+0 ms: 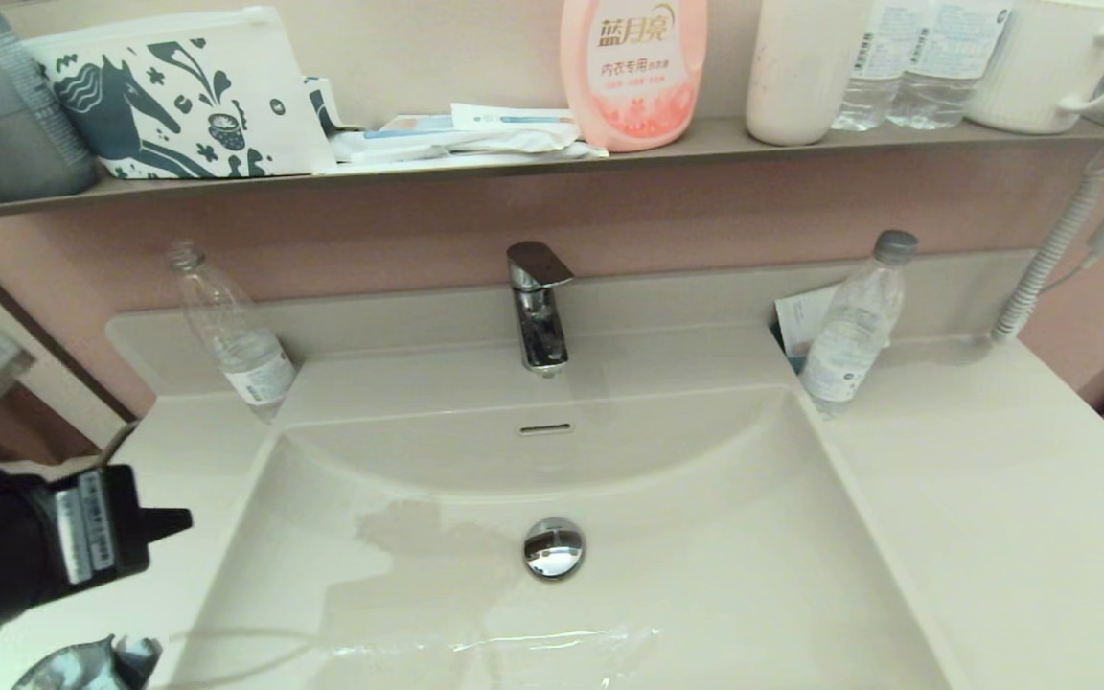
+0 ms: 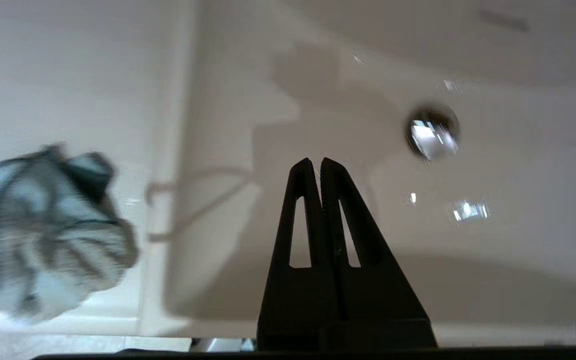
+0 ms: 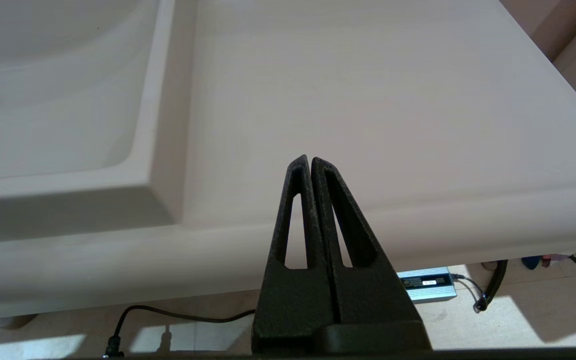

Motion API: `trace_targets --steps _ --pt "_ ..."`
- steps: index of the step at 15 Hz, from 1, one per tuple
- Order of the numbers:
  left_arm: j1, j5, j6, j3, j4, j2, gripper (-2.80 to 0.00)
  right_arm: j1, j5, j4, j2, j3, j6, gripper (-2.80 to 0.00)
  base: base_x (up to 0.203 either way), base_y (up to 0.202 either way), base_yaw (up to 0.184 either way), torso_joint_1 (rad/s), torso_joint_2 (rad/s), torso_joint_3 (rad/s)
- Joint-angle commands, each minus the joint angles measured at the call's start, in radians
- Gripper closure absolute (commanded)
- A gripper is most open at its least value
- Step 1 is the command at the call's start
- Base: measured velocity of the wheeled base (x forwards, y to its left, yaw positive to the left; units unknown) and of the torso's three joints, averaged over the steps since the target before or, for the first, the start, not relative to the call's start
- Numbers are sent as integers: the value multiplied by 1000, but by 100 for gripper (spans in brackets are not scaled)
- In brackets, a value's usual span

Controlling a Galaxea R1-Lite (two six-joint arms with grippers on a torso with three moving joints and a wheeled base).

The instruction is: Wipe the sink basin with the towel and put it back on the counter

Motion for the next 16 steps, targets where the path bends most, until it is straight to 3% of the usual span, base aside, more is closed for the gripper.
trace_targets --steps 1,5,9,16 --pt "82 78 -13 9 9 -137 0 1 0 0 1 0 0 0 0 0 0 0 0 0" --pt "261 149 -6 26 66 -410 0 0 0 0 1 0 0 0 0 0 0 0 0 0" --pt "445 168 87 36 170 -622 0 1 0 0 1 0 0 0 0 0 0 0 0 0" --pt "472 161 269 182 179 -915 0 1 0 0 1 0 0 0 0 0 0 0 0 0"
